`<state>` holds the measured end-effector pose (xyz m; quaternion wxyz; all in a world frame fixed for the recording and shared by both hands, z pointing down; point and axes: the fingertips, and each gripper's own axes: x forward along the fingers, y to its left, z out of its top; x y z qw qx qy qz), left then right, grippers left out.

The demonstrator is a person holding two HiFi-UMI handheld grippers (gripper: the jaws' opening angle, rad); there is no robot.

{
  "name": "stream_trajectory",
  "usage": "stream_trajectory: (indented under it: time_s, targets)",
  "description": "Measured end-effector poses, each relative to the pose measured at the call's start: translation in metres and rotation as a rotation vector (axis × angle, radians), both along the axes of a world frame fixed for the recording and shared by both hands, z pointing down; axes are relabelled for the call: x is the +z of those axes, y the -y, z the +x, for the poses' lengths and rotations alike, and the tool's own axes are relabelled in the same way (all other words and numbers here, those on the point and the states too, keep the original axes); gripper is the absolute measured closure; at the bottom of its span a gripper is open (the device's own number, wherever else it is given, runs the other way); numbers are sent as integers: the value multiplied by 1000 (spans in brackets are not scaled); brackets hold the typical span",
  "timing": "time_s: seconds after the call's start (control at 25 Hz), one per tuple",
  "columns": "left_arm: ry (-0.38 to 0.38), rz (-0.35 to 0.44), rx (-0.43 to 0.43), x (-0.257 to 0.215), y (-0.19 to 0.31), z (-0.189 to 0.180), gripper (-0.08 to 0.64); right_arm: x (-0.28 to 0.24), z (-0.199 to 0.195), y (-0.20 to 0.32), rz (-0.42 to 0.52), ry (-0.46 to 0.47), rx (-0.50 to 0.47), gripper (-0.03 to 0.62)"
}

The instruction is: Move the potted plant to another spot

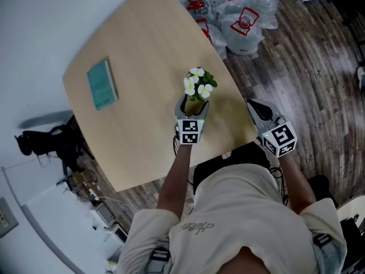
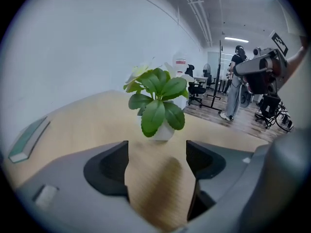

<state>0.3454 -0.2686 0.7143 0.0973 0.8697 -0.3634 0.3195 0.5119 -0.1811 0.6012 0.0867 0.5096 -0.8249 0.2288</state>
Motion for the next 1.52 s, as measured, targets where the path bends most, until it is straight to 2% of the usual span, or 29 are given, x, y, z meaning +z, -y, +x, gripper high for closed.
stream_trajectory:
  time_s: [0.32,0.6,0.84,0.96,1.08,1.16,1.28,1.4,1.52]
  targets:
    - [2,0,-80,-16,-24,-38,200,-5,-27,0,25,-11,-78,591]
    - [-7,22,-84,-44,-60,-68,285,-6,-69,-5,27,-17,-139,591]
    - [-30,49,-163,-73,-74,-114,413,-22,-115,-5,66,-19,-203,591]
    - [-46,61,-201,-85,-80,-131,442,-32,-134,-8,81,-14,-233,591]
    - [-78,115,-259,-103,-82,-145,513,-38,-148,-6,95,-7,-258,591]
    - [-96,153,-289,-118,-84,-156,543,-45,-155,-5,96,31,-248,590]
    - [-123,186,-313,-139,-85,-170,543,-59,-161,-2,112,60,-221,591]
    - [-172,216,-334,-165,-84,-180,543,-64,-163,1,126,37,-209,591]
    - [-207,222,-320,-187,-83,-186,544,-71,-168,3,140,27,-203,591]
